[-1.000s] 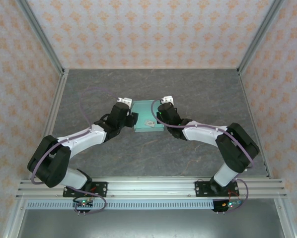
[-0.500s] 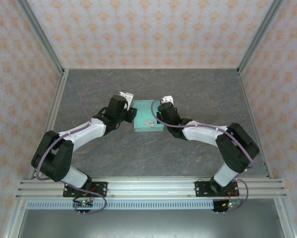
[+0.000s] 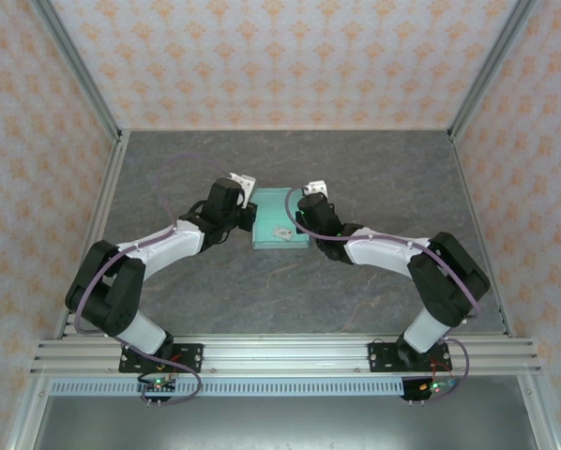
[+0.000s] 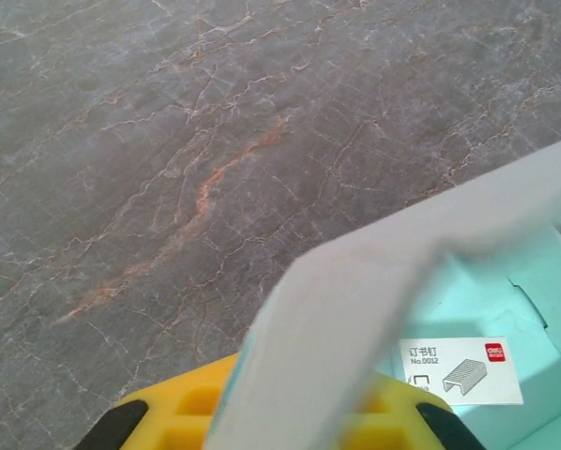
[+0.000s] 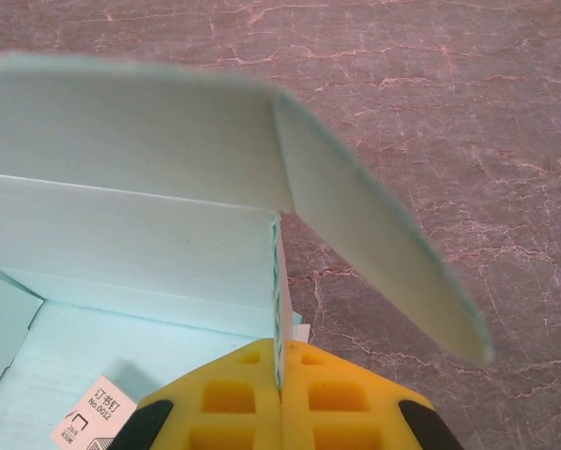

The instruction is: Fold the paper box

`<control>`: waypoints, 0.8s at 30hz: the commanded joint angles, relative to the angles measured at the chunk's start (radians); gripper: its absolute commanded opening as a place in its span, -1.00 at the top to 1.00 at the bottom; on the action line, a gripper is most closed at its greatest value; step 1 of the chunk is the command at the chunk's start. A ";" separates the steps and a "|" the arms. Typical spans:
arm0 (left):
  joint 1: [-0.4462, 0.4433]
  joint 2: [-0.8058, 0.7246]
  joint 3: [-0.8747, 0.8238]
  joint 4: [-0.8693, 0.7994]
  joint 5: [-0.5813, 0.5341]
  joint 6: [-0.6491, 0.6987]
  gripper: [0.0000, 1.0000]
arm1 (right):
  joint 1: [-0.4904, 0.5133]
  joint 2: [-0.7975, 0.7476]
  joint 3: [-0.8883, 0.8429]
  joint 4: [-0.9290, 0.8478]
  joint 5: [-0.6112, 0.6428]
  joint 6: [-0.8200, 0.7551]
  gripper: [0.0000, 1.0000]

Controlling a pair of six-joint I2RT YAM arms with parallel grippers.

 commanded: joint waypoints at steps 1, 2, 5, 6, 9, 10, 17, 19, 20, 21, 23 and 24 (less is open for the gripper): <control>0.004 0.010 0.026 0.005 0.008 0.003 0.82 | 0.007 -0.002 0.022 -0.061 -0.006 0.006 1.00; 0.005 0.010 0.027 0.004 0.009 0.002 0.85 | 0.007 -0.002 0.024 -0.063 -0.006 0.007 1.00; 0.002 0.008 0.028 0.008 0.014 -0.015 0.93 | 0.007 -0.002 0.026 -0.066 -0.009 0.011 1.00; 0.001 0.008 0.026 0.012 0.011 -0.028 0.95 | 0.007 -0.002 0.026 -0.064 -0.008 0.012 1.00; -0.019 0.008 0.020 0.030 -0.036 -0.087 1.00 | 0.007 0.000 0.029 -0.066 -0.003 0.017 1.00; -0.033 0.009 0.017 0.038 -0.064 -0.107 1.00 | 0.007 0.001 0.029 -0.066 -0.002 0.021 1.00; -0.154 0.035 0.038 0.038 -0.313 -0.211 1.00 | 0.021 0.009 0.029 -0.064 0.043 0.049 1.00; -0.176 0.043 0.040 0.037 -0.363 -0.253 1.00 | 0.021 0.010 0.029 -0.061 0.051 0.057 1.00; -0.186 0.048 0.039 0.039 -0.389 -0.278 1.00 | 0.021 0.011 0.029 -0.061 0.053 0.062 1.00; -0.195 0.051 0.037 0.037 -0.416 -0.303 1.00 | 0.021 0.013 0.029 -0.060 0.054 0.064 1.00; -0.208 0.054 0.037 0.034 -0.453 -0.347 1.00 | 0.021 0.016 0.025 -0.057 0.054 0.069 1.00; -0.219 0.056 0.037 0.032 -0.479 -0.368 1.00 | 0.022 0.017 0.024 -0.054 0.052 0.070 1.00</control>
